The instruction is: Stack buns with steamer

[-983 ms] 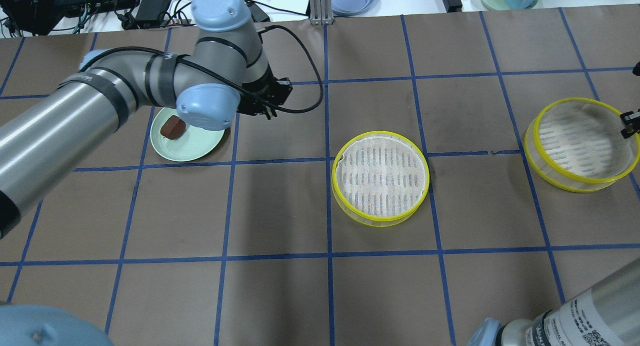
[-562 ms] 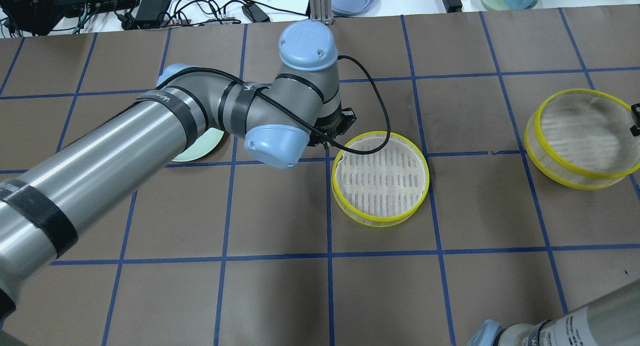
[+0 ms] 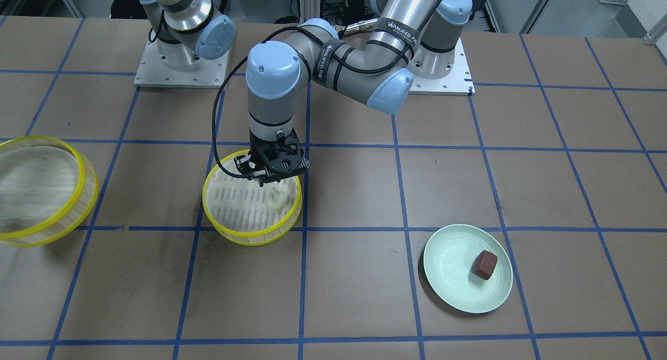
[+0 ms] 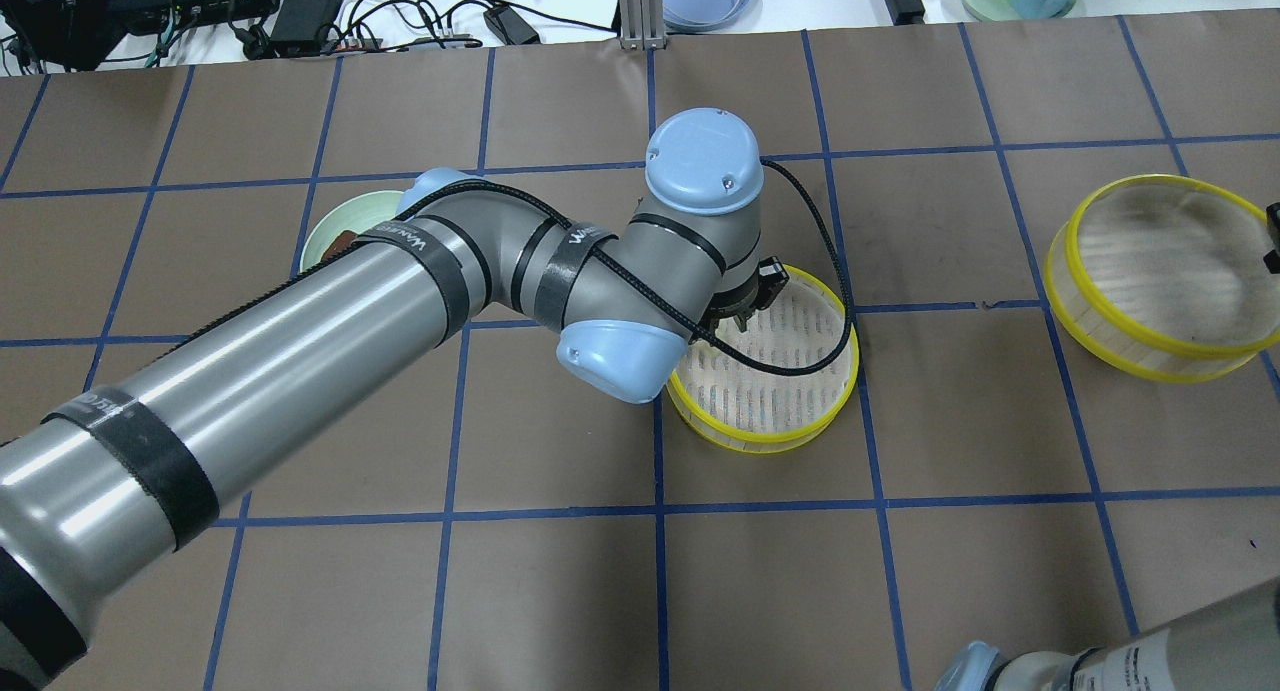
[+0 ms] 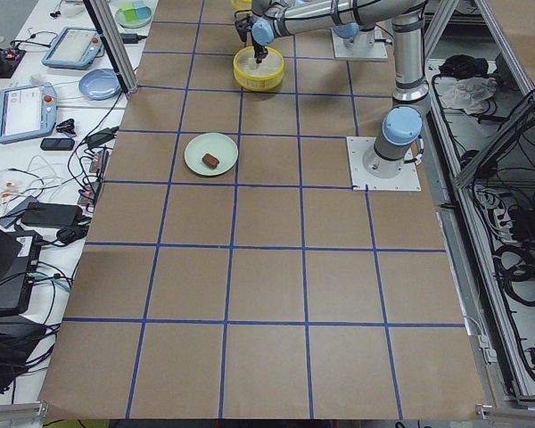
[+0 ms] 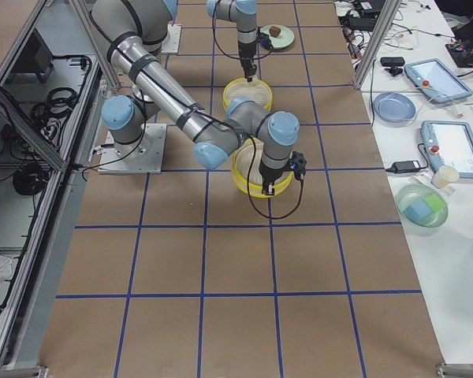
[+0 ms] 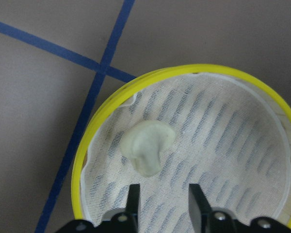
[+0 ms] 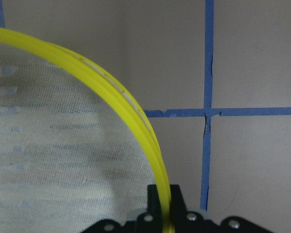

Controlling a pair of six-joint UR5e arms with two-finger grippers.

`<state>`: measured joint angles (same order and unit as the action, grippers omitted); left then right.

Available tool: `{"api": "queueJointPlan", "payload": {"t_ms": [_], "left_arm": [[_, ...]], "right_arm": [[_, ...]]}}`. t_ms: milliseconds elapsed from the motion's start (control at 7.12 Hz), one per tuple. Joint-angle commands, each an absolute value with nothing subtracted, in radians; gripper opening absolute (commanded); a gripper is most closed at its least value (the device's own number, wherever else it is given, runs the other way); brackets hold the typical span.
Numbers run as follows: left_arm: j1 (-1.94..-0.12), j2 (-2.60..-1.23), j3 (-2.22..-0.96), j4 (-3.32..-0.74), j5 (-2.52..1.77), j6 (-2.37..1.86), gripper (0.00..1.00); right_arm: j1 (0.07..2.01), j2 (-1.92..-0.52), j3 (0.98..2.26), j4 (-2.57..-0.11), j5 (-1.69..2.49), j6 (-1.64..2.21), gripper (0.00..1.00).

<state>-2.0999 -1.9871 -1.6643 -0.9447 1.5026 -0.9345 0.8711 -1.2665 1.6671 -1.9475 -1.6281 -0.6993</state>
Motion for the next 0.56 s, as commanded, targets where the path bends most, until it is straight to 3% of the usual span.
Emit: {"api": "queueJointPlan", "payload": {"t_ms": [0, 421], "left_arm": [[-2.102, -1.985, -1.666, -0.933, 1.493, -0.942, 1.0], [-1.944, -1.901, -1.664, -0.939, 1.532, -0.661, 1.0]], "right_arm": [[0.883, -1.288, 1.667, -1.851, -1.653, -0.703, 0.0], [1.023, -1.362, 1.671, -1.763, -1.655, -0.588, 0.0]]}}
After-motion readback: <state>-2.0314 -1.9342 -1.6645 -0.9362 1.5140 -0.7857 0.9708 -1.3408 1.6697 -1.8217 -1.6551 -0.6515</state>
